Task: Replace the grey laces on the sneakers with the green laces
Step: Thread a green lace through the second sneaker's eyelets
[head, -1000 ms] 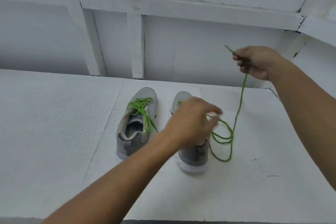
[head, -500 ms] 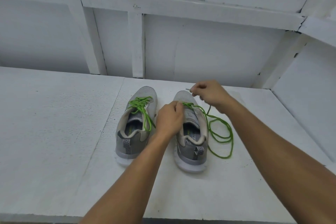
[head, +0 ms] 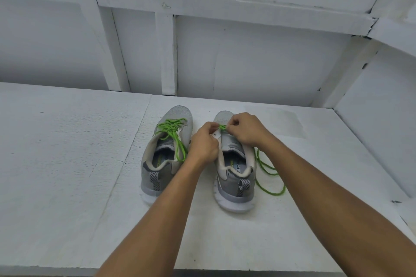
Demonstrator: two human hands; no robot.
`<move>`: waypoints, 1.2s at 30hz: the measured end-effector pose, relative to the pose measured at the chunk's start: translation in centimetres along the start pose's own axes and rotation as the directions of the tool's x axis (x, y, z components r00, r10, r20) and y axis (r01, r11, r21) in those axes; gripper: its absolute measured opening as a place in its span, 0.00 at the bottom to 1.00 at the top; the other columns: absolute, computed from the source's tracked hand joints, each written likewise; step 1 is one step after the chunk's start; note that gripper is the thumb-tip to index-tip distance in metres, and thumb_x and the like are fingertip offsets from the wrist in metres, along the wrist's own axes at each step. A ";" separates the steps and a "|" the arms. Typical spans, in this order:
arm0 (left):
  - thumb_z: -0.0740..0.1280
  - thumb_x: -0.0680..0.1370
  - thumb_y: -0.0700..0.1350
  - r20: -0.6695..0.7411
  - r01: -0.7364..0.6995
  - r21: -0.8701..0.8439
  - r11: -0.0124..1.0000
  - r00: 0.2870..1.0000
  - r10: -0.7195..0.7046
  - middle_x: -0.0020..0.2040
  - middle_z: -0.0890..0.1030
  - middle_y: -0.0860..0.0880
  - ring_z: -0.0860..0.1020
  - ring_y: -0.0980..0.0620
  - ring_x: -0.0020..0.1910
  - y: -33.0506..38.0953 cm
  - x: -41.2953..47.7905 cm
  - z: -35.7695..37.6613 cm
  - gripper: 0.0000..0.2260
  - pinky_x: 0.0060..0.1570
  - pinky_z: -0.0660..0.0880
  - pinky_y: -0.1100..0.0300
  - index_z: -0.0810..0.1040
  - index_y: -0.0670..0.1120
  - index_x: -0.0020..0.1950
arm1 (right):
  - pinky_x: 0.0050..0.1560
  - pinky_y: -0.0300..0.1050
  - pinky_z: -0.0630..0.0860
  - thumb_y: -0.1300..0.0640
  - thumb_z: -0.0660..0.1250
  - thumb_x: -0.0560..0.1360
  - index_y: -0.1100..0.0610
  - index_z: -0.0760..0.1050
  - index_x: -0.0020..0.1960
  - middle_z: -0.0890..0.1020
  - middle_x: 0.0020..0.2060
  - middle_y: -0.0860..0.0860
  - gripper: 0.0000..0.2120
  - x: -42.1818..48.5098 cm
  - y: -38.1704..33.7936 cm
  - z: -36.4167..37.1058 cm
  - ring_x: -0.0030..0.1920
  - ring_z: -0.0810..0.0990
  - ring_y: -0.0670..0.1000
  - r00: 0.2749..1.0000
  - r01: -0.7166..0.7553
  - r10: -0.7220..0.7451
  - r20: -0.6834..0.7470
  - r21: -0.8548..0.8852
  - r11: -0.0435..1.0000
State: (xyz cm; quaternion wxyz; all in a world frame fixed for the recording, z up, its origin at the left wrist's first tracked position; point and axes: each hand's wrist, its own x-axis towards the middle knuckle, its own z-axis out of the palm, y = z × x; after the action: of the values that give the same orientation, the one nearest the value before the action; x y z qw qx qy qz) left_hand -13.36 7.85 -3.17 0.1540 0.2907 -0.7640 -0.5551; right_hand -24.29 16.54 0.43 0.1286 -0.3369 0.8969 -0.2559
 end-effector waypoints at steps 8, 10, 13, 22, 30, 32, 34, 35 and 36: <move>0.52 0.76 0.27 0.020 0.061 -0.195 0.979 0.998 -0.058 0.60 0.78 0.42 0.78 0.41 0.57 -0.5 0.3 0.2 0.21 0.58 0.75 0.50 0.72 0.44 0.63 | 0.43 0.41 0.70 0.58 0.64 0.77 0.57 0.82 0.47 0.82 0.44 0.53 0.08 0.2 -0.1 0.2 0.45 0.78 0.52 1.000 0.016 -0.015 0.025 -0.071 0.997; 0.52 0.76 0.27 0.021 0.067 -0.219 0.973 0.998 -0.064 0.60 0.78 0.42 0.78 0.41 0.57 -0.7 0.3 0.2 0.21 0.57 0.75 0.49 0.72 0.45 0.61 | 0.42 0.40 0.69 0.58 0.64 0.77 0.57 0.82 0.47 0.83 0.44 0.53 0.08 0.2 -0.2 0.3 0.45 0.77 0.52 1.000 0.016 -0.014 0.027 -0.075 0.997; 0.51 0.76 0.27 0.031 0.077 -0.258 0.963 0.997 -0.072 0.59 0.77 0.42 0.78 0.43 0.54 -0.7 0.3 0.2 0.20 0.56 0.75 0.49 0.71 0.47 0.58 | 0.42 0.40 0.68 0.58 0.64 0.77 0.58 0.82 0.48 0.83 0.44 0.53 0.08 0.3 -0.3 0.4 0.44 0.77 0.52 0.999 0.018 -0.015 0.037 -0.087 0.996; 0.51 0.75 0.26 0.028 0.069 -0.315 0.947 0.998 -0.063 0.59 0.77 0.40 0.78 0.44 0.51 -1.2 0.6 0.3 0.20 0.53 0.75 0.52 0.71 0.46 0.57 | 0.44 0.42 0.71 0.58 0.64 0.77 0.59 0.82 0.49 0.83 0.46 0.54 0.09 0.1 -0.6 0.5 0.47 0.78 0.53 0.999 0.014 -0.010 0.046 -0.095 0.995; 0.53 0.75 0.33 -0.009 0.054 -0.260 0.964 0.998 -0.058 0.60 0.79 0.44 0.78 0.43 0.56 -1.8 0.9 0.7 0.18 0.59 0.75 0.46 0.71 0.52 0.56 | 0.44 0.41 0.70 0.57 0.66 0.77 0.59 0.82 0.50 0.83 0.47 0.56 0.08 0.2 -0.7 1.0 0.48 0.79 0.54 0.999 -0.007 0.010 0.040 -0.072 0.997; 0.53 0.74 0.42 -0.011 0.102 -0.269 0.958 0.994 -0.109 0.55 0.80 0.46 0.78 0.44 0.53 -1.5 1.0 0.6 0.13 0.54 0.75 0.48 0.72 0.51 0.53 | 0.44 0.40 0.68 0.56 0.66 0.77 0.58 0.82 0.48 0.83 0.47 0.56 0.07 0.3 -0.8 1.3 0.47 0.78 0.54 1.000 -0.016 0.018 0.023 -0.064 0.998; 0.54 0.76 0.45 0.040 0.215 -0.380 0.900 0.976 -0.216 0.45 0.79 0.47 0.75 0.47 0.44 -0.7 1.2 0.2 0.10 0.42 0.72 0.54 0.74 0.49 0.47 | 0.44 0.41 0.69 0.55 0.67 0.77 0.56 0.82 0.46 0.83 0.47 0.55 0.06 0.3 -0.8 1.5 0.46 0.78 0.54 1.000 -0.026 0.026 -0.006 -0.042 0.999; 0.55 0.78 0.43 0.067 0.272 -0.436 0.858 0.960 -0.271 0.40 0.78 0.48 0.73 0.49 0.39 -0.5 1.6 0.1 0.10 0.38 0.68 0.57 0.75 0.47 0.44 | 0.46 0.43 0.71 0.54 0.67 0.77 0.55 0.81 0.45 0.83 0.46 0.54 0.06 0.3 -0.8 1.6 0.47 0.78 0.54 0.999 -0.031 0.030 -0.019 -0.039 0.999; 0.56 0.79 0.42 0.087 0.315 -0.478 0.820 0.946 -0.313 0.37 0.78 0.48 0.72 0.50 0.36 -0.3 2.0 0.1 0.11 0.35 0.65 0.59 0.77 0.46 0.42 | 0.50 0.46 0.73 0.53 0.67 0.77 0.53 0.81 0.45 0.83 0.46 0.53 0.06 0.3 -0.8 1.6 0.49 0.78 0.54 0.999 -0.040 0.038 -0.031 -0.050 0.998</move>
State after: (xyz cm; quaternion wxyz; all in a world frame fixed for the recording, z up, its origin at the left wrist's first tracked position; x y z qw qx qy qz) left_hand -14.86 6.62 -3.63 0.1268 0.3630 -0.5422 -0.7471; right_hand -23.46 15.19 -0.48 0.1113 -0.3185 0.9114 -0.2355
